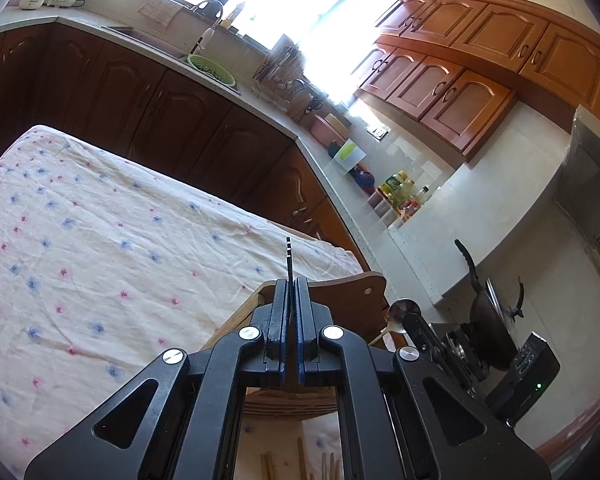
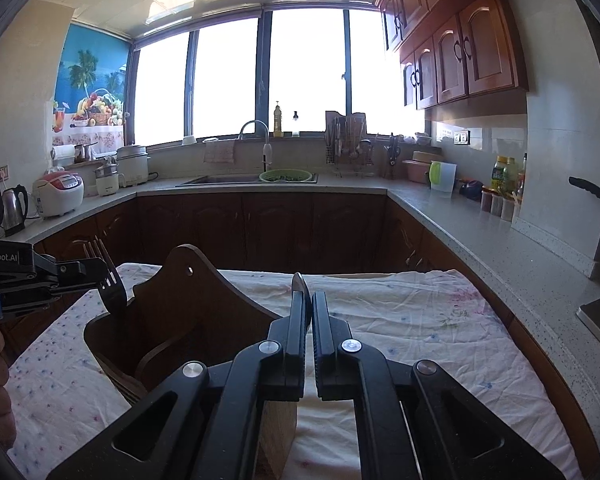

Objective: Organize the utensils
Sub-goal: 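Lift the fork with the left tool while the right tool carries the spoon to the wooden holder, then open the left tool over the holder while the right tool drops the spoon in, then grasp a metal chopstick with the left tool while the right tool grasps a wooden chopstick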

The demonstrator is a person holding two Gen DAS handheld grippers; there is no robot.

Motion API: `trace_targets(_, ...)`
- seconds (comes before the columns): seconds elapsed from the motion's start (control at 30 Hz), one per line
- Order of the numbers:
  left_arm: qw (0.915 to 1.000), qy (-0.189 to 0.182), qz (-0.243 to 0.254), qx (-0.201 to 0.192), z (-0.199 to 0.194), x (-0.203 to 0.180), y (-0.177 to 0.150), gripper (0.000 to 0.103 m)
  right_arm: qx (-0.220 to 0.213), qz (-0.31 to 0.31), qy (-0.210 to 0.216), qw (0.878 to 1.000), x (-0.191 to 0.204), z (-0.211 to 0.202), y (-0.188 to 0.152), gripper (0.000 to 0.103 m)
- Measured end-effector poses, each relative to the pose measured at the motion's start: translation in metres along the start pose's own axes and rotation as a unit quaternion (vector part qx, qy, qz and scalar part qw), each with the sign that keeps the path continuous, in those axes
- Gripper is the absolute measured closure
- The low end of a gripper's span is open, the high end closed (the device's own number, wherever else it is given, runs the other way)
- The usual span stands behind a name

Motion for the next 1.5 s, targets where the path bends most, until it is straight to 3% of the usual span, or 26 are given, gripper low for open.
trace_targets(0.2,1.0,0.008,-0.002,0.002,0.0,-0.002,0.0,0.1,0.012,0.005,0.01,1.0,0.0,0.003,0.004,0.098)
trace_targets(0.27,0.9999,0.015,-0.004,0.005,-0.001,-0.001,-0.001,0.096,0.018,0.013,0.017,1.0,-0.001,0.004,0.004,0.097)
trace_targets(0.33,0.9998,0.016,-0.009,0.004,-0.003,0.001,0.0,0.08,0.024,0.024,0.027,0.999,-0.003,0.004,0.005,0.095)
trace_targets(0.43,0.9997,0.021,-0.012,-0.006,-0.013,0.001,0.002,0.067,0.027,0.043,0.035,0.998,-0.01,-0.001,0.007,0.075)
trace_targets(0.5,0.9996,0.021,-0.016,-0.01,-0.019,0.001,0.002,0.063,0.026,0.06,0.044,0.997,-0.016,-0.007,0.01,0.057)
trace_targets(0.57,0.9996,0.021,-0.017,-0.012,-0.026,0.001,0.0,0.062,0.026,0.075,0.05,0.996,-0.022,-0.015,0.012,0.051)
trace_targets(0.7,0.9992,0.028,-0.022,-0.017,-0.041,0.0,-0.007,0.054,0.025,0.102,0.055,0.993,-0.035,-0.035,0.011,0.022)
trace_targets(0.87,0.998,0.039,-0.045,-0.022,-0.067,0.007,-0.027,0.043,0.038,0.13,0.063,0.989,-0.051,-0.062,-0.005,0.003)
trace_targets(1.23,0.993,0.097,-0.067,-0.002,-0.123,0.024,-0.102,0.037,0.096,0.156,0.074,0.98,-0.066,-0.116,-0.067,0.001)
trace_targets(1.5,0.9893,0.137,-0.035,0.034,-0.142,0.018,-0.147,0.037,0.134,0.141,0.072,0.978,-0.061,-0.142,-0.103,0.001)
Point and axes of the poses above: each gripper's, at about its wrist camera, not at the fingertips, and z roughly the way its jaws point, x to its left, y to its top, the point moved 5 cm from there along z, roughly the way its jaws point, and after that the axes turned 11 degrees about -y, right-handed, at the moved point
